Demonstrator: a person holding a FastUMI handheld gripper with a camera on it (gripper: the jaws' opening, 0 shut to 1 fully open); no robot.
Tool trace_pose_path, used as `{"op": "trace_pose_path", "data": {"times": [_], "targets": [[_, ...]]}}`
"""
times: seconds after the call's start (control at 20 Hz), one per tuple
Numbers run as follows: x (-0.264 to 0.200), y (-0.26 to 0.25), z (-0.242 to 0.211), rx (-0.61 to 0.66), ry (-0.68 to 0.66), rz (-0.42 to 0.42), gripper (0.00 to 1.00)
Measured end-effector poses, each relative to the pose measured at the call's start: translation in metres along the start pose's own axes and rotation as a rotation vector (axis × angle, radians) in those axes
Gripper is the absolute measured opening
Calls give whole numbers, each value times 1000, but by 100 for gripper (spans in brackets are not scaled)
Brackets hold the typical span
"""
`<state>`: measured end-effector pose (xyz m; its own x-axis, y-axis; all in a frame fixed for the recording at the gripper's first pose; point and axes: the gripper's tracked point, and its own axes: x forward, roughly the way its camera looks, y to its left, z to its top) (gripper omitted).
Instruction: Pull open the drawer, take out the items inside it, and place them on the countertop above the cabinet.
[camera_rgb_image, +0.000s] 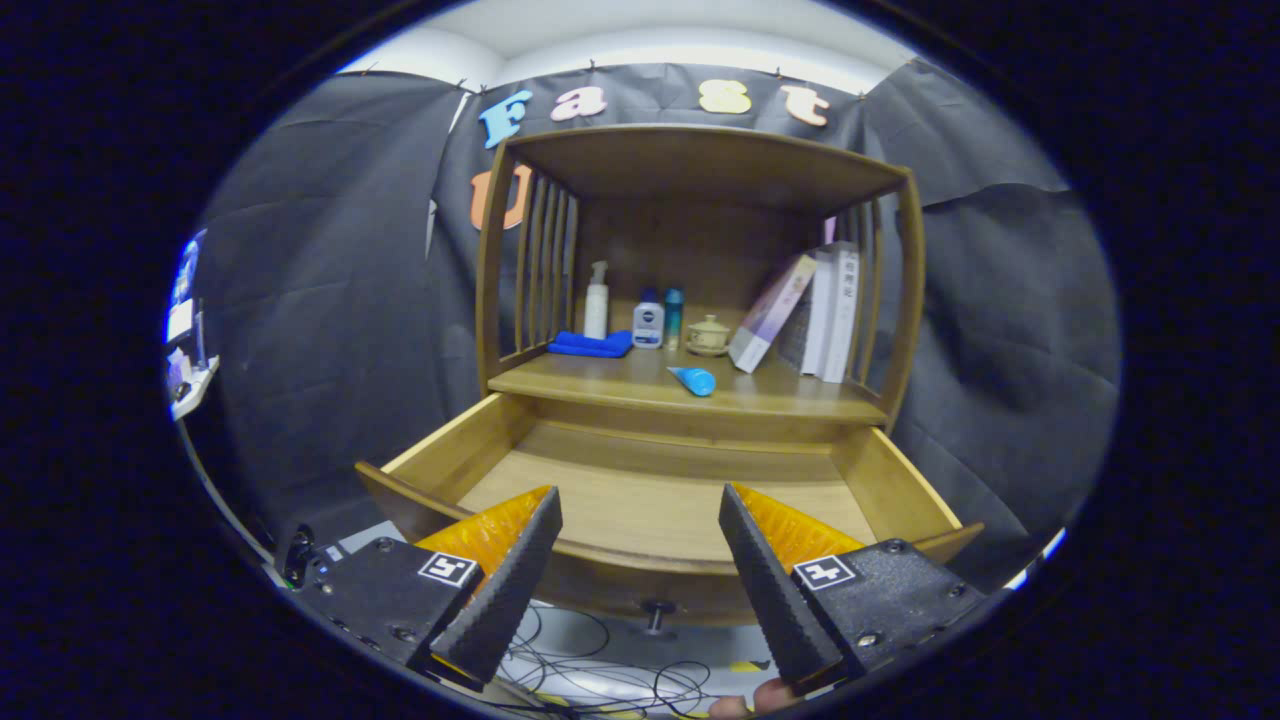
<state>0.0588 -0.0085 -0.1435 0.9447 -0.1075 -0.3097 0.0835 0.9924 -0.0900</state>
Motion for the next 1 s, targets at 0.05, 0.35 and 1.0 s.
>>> {"op": "trace_pose_path", "data": {"times": [0.05,0.35,1.0], "targets": [[-3,1,-9,16,-14,-13,100],[-5,-3,-57,12,-39,-56,100],[31,-3,-114,70,-34,-72,100]]}}
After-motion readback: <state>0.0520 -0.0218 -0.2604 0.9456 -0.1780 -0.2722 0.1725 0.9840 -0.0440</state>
